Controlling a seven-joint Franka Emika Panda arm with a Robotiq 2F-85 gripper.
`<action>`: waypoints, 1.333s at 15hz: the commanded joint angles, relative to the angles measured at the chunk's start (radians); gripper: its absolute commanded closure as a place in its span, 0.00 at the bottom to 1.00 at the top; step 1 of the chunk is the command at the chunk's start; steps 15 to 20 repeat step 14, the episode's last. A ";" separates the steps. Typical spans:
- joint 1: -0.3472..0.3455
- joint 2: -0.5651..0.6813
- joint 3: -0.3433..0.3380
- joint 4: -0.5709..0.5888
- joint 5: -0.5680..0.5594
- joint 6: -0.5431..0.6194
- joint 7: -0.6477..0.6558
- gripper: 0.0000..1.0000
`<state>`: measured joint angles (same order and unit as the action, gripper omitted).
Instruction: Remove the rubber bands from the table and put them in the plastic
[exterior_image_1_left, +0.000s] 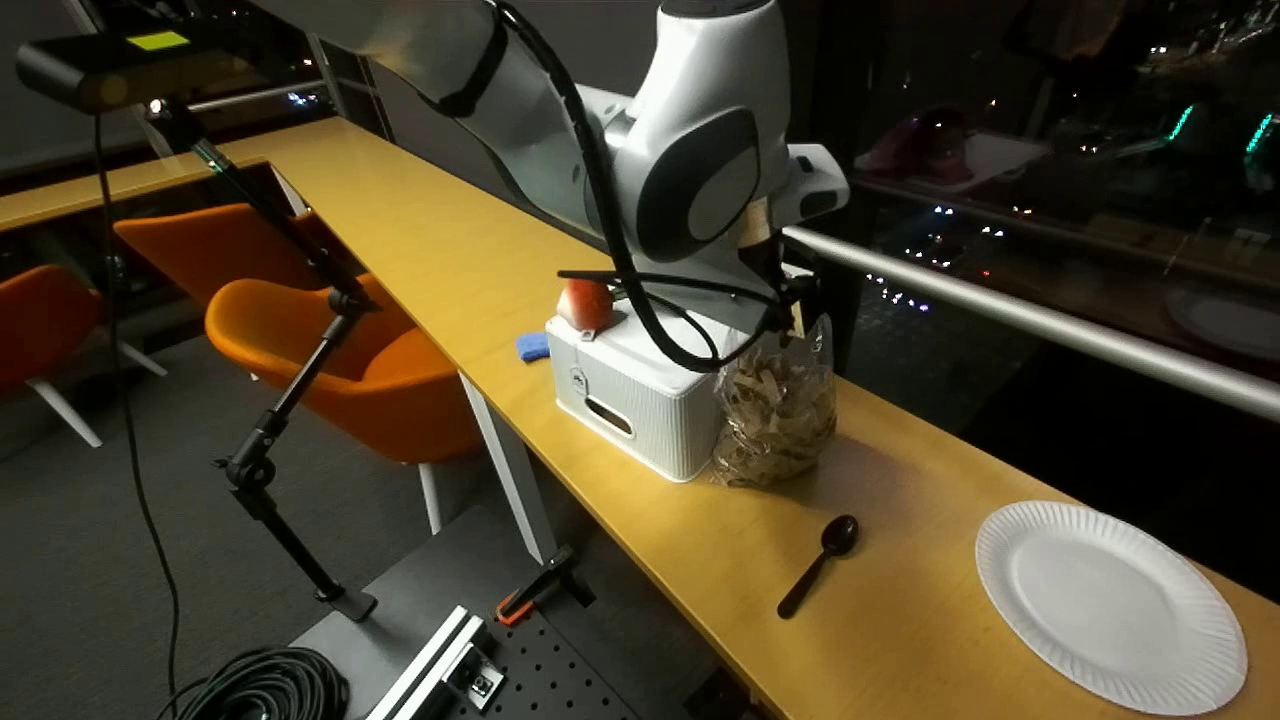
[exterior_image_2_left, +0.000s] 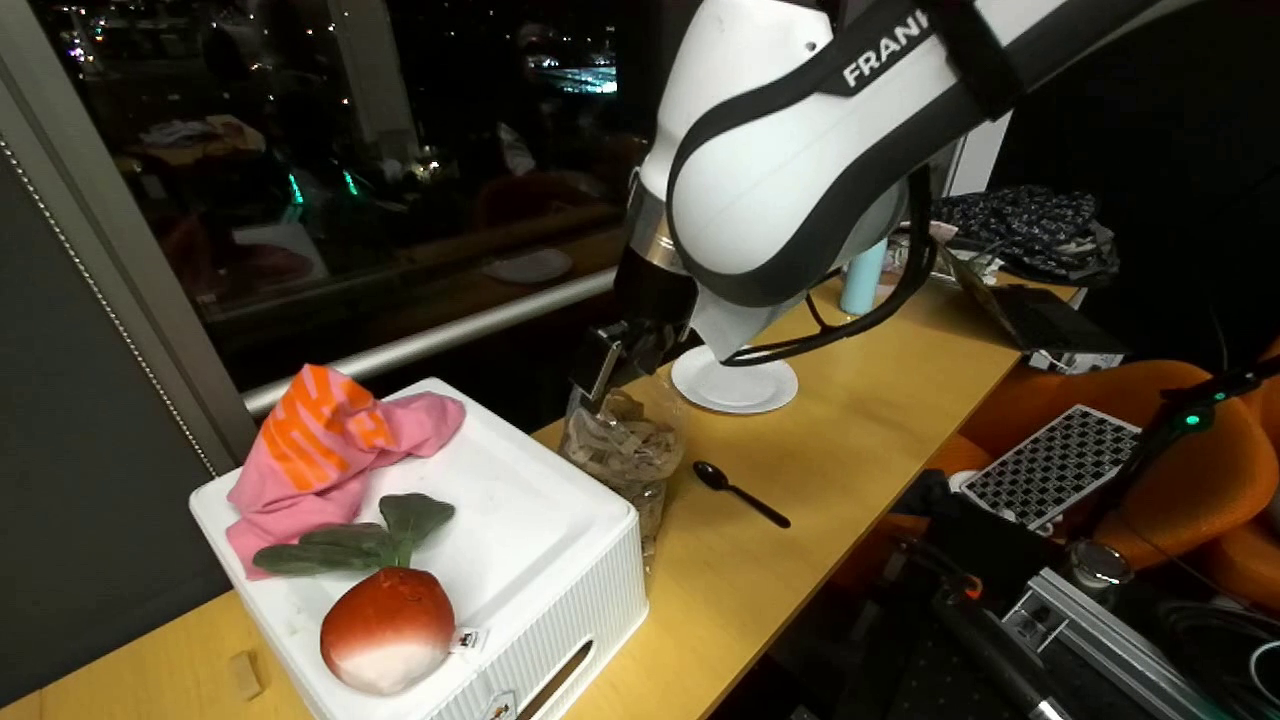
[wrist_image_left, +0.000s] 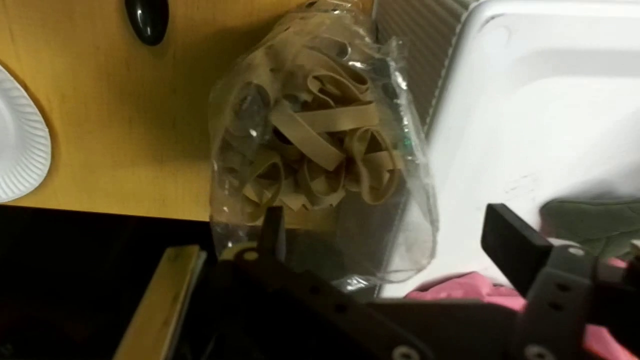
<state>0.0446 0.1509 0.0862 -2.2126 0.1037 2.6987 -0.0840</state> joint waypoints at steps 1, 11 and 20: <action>-0.014 -0.091 0.046 -0.049 0.128 -0.013 -0.180 0.00; 0.008 -0.023 0.102 -0.016 0.424 0.045 -0.595 0.00; 0.004 -0.029 0.105 -0.035 0.403 0.038 -0.567 0.00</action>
